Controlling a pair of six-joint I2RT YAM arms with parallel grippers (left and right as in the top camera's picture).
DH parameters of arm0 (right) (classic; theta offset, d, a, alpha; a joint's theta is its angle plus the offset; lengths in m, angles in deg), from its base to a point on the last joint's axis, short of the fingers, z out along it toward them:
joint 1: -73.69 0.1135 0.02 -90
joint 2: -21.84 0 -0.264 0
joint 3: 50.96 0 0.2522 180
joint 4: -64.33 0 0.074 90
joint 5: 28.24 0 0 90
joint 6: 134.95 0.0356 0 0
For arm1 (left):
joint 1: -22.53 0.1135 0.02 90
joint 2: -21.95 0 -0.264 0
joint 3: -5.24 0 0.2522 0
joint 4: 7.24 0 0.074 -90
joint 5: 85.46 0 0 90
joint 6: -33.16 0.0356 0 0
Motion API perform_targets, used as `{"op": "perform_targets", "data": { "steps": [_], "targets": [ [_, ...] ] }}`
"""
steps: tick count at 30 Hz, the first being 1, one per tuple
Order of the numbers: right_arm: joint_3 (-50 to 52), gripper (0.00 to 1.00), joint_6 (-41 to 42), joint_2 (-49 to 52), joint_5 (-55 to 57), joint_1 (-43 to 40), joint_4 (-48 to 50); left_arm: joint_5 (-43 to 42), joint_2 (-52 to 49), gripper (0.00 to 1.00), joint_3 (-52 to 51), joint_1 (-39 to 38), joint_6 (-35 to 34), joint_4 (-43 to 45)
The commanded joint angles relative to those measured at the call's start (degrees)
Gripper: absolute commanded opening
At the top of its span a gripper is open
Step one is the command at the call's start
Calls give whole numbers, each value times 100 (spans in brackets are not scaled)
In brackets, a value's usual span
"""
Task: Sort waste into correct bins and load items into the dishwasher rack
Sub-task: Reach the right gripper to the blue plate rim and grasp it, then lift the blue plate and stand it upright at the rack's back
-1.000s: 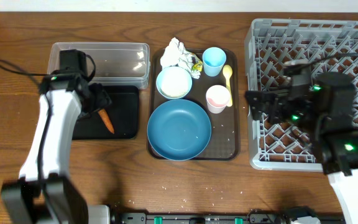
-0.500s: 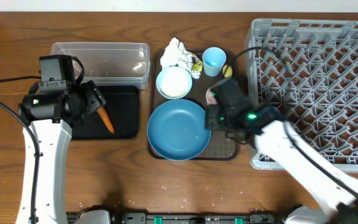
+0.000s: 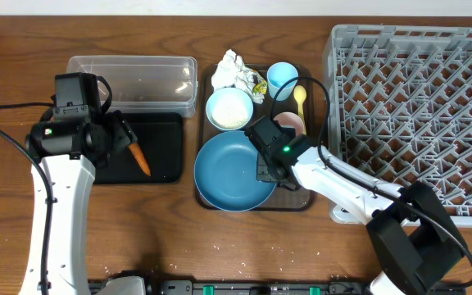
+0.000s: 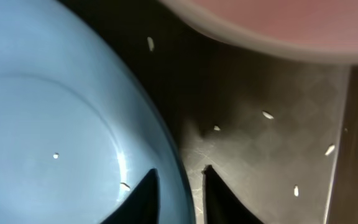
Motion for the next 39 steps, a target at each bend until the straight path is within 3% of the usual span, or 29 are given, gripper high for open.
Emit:
{"op": "perform_targets", "data": {
  "steps": [1,3,12,19,24,28,32,39],
  "targets": [
    [-96,8,63,-15,116,103,22,179,-48,82,76,4,76,-31],
    [-96,1,63,-15,116,103,22,177,-48,82,79,4,76,-31],
    [-109,1,-177,-50,28,103,22,177,-48,82,76,4,74,-31],
    [-363,1,-1582,-787,-575,107,-105,177,-48,82,76,4,76,-31],
    [-1034,1,-2138,-1906,-535,103,-1075,177,-48,82,79,4,76,-31],
    [-1464,1,-2122,-2625,433,-57,-1631,177,-48,82,76,4,76,-31],
    [-1523,1,-1843,-3211,2293,-540,-1829,175,-48,82,76,4,74,-4],
    [-1515,1,-1287,-3270,5215,-1731,-1744,175,-48,83,76,4,74,33]
  ]
}}
